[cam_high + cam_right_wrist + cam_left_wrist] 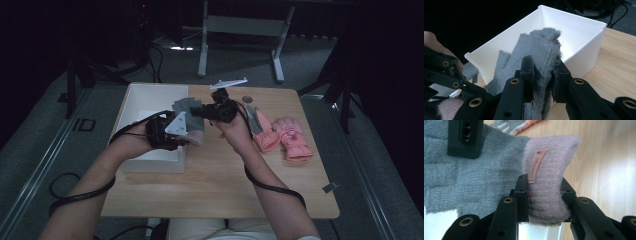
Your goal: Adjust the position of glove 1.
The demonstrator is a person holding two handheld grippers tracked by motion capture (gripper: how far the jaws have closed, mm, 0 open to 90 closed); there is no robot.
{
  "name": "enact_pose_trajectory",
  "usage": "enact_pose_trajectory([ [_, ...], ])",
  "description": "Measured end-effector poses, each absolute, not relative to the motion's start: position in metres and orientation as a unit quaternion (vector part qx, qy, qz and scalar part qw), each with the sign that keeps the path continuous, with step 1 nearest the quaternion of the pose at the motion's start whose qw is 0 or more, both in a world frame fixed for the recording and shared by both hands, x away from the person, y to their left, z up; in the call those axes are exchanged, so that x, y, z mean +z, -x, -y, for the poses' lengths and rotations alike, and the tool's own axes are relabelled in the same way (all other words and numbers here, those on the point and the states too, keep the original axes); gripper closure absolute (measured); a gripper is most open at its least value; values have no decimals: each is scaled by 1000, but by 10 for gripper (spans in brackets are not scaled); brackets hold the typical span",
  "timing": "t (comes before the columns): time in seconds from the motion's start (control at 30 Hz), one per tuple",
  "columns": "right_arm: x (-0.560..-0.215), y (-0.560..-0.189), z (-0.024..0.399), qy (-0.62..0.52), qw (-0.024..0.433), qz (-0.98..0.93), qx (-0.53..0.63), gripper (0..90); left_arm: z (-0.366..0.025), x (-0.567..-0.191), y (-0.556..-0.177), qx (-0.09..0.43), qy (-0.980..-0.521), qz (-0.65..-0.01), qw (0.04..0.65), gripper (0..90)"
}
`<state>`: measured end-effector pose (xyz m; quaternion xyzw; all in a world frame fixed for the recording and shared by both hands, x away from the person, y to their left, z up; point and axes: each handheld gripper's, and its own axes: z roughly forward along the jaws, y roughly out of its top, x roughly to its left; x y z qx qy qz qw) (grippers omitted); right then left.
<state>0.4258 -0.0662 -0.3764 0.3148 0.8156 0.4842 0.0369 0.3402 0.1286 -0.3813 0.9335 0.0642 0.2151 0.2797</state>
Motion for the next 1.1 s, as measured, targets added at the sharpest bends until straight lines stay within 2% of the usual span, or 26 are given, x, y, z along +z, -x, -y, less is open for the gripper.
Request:
enact_pose_trajectory([
  [0.4, -378, -438, 18, -305, 20, -820, 484, 748, -171, -384, -346, 226, -937, -78, 255, 677],
  [0.7, -391, -449, -19, -313, -5, -816, 486, 748, -209, -396, -362, 205, -943, -89, 248, 676],
  [0.9, -411, -457, -26, -331, -9, -819, 469, 748, -212, -419, -372, 204, -949, -72, 229, 667],
  [1.1, -433, -463, -28, -345, -4, -831, 436, 748, -207, -440, -382, 178, -957, -57, 223, 667],
])
